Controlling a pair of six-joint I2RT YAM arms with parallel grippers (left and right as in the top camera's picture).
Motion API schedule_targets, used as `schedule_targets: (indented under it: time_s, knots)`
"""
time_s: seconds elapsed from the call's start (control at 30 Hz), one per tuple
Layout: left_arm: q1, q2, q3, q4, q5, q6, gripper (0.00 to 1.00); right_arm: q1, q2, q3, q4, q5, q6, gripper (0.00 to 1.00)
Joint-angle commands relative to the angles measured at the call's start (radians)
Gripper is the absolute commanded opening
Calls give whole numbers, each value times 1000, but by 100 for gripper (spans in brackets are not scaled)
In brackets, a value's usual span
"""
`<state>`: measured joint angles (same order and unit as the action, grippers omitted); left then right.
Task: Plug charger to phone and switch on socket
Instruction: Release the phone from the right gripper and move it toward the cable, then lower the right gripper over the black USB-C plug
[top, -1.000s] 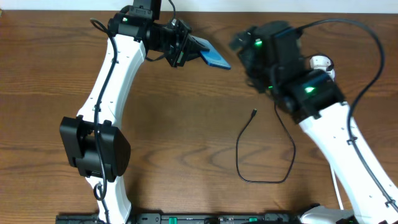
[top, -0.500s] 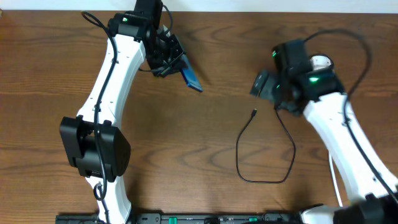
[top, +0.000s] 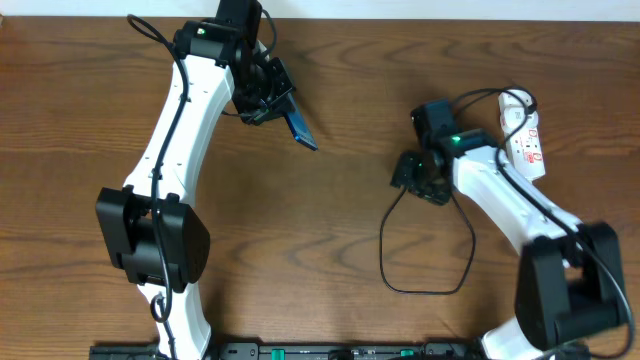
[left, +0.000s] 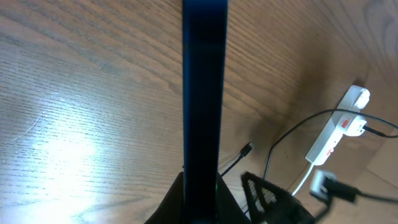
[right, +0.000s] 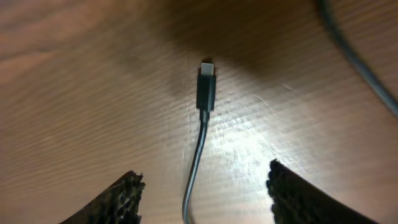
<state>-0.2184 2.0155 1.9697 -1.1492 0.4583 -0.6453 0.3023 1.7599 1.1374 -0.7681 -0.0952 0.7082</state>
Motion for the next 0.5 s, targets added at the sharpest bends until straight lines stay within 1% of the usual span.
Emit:
schedule_targets:
  time_s: [0.0, 0.13, 0.37, 0.47]
  knots:
    - [3, -29, 11, -8, -7, 24, 7, -2, 58, -7, 20, -44, -10, 60]
    - [3, -29, 11, -14, -7, 24, 7, -3, 102, -7, 44, -54, -7, 58]
    - [3, -29, 11, -13, -7, 24, 7, -25, 106, -7, 62, -39, -6, 52]
    - [3, -29, 11, -13, -7, 24, 7, -29, 106, -7, 69, 9, -6, 47]
